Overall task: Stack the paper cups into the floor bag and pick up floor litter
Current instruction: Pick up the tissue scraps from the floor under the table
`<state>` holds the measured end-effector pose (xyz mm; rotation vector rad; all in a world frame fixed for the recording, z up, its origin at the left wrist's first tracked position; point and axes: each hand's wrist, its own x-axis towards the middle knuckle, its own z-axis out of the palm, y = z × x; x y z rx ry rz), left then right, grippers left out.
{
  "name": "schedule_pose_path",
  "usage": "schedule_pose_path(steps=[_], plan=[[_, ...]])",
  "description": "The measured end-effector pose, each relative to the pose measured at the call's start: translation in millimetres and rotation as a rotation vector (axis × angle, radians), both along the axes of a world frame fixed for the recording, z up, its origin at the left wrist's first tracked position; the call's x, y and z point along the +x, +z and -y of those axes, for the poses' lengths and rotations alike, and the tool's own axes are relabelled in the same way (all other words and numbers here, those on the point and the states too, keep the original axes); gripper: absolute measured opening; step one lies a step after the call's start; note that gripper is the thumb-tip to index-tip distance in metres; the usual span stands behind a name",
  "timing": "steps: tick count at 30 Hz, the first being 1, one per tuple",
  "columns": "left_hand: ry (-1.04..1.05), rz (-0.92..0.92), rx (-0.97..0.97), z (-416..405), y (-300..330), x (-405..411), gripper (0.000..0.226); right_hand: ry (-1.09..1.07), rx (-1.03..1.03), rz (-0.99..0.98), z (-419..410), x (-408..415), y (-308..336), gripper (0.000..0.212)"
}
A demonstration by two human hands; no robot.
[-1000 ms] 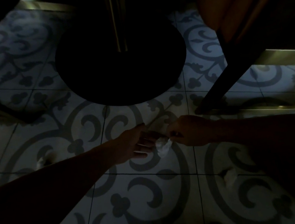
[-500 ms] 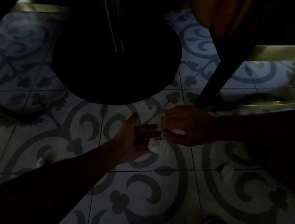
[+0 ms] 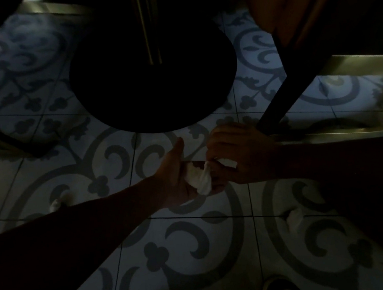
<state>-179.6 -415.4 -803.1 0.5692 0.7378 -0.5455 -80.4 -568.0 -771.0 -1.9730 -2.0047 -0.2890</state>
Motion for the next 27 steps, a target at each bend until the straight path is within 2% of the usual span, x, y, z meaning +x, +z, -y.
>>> schedule_pose_path(steps=[6, 13, 19, 27], plan=[[-0.034, -0.014, -0.020, 4, 10, 7, 0.087, -0.001, -0.055, -0.036, 1, -2, -7, 0.011], [-0.138, -0.011, 0.060, 12, 11, 5, 0.088, -0.120, -0.159, -0.150, -1, -2, -17, 0.020], [-0.210, 0.030, 0.161, 8, 13, 3, 0.087, -0.166, -0.178, -0.238, 0, -2, -19, 0.016], [-0.266, 0.072, 0.172, 4, 2, 3, 0.088, -0.199, -0.192, -0.248, 5, -2, -17, 0.009]])
